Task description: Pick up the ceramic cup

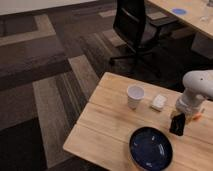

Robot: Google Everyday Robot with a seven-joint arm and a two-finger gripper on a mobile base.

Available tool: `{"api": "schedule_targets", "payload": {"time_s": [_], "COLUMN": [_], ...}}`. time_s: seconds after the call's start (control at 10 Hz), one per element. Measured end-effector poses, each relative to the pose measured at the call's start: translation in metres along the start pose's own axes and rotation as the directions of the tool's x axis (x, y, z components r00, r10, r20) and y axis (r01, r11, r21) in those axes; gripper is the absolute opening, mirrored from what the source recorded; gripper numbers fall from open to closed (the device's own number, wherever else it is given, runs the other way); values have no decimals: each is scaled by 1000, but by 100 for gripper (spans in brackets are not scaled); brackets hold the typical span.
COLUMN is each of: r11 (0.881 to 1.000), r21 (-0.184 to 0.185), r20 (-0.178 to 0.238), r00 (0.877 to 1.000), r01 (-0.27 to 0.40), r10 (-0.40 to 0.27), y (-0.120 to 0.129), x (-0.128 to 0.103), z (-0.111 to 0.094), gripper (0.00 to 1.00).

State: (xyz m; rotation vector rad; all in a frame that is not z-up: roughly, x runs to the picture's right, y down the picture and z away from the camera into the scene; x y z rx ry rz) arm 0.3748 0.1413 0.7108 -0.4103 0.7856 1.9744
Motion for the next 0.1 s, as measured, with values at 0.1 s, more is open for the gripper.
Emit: {"api": "schedule_targets", "payload": {"time_s": [0.1], "r11": [1000], "r21": [-2], "r20": [-1], "r00": [1000], "r01": [-1], "r10": [1], "y": [0], "x": [0], "z": [0], "gripper": [0]}}
